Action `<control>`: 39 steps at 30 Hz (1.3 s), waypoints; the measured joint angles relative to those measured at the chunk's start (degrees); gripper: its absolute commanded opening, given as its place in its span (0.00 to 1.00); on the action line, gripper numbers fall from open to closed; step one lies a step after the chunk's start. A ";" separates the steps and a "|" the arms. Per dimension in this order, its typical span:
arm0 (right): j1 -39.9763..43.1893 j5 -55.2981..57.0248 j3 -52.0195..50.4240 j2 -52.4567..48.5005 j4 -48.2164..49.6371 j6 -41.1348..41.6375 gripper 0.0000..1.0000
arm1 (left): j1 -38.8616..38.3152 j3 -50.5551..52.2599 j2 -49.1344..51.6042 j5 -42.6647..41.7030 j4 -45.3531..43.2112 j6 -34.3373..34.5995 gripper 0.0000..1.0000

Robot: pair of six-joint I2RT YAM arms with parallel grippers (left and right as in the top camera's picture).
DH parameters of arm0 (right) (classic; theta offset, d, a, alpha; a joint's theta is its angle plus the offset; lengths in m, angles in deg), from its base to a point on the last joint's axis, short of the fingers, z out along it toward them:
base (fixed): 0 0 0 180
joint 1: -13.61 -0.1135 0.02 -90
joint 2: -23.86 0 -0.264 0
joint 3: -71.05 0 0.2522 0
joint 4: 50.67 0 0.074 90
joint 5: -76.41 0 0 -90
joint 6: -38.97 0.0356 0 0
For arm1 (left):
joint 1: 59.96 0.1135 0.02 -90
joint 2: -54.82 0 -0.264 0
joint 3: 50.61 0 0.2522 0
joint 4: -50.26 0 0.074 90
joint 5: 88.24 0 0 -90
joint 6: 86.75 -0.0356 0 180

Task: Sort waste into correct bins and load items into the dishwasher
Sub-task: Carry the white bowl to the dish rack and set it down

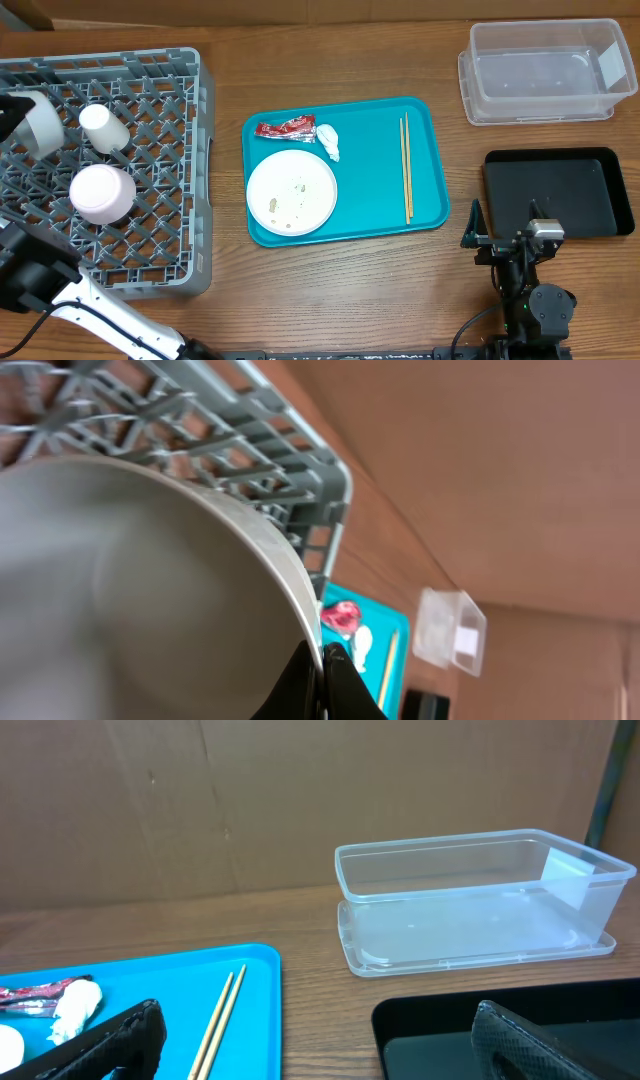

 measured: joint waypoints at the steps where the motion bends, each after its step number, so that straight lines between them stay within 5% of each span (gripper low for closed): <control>1: 0.00 0.00 0.00 0.00 0.00 0.00 1.00 | 0.00 0.02 0.02 -1.49 0.26 -1.29 0.04; 12: 0.00 -0.02 0.00 0.00 -0.04 -0.04 1.00 | 1.88 9.46 0.02 -15.34 -6.51 -13.40 0.04; 24: 0.00 0.00 0.00 0.00 -0.02 0.00 1.00 | 4.17 24.79 0.07 -27.98 -22.95 -14.99 0.04; 39: 0.00 0.00 0.00 0.00 -0.02 0.02 1.00 | 4.50 40.11 0.07 -30.99 -37.29 -17.33 0.04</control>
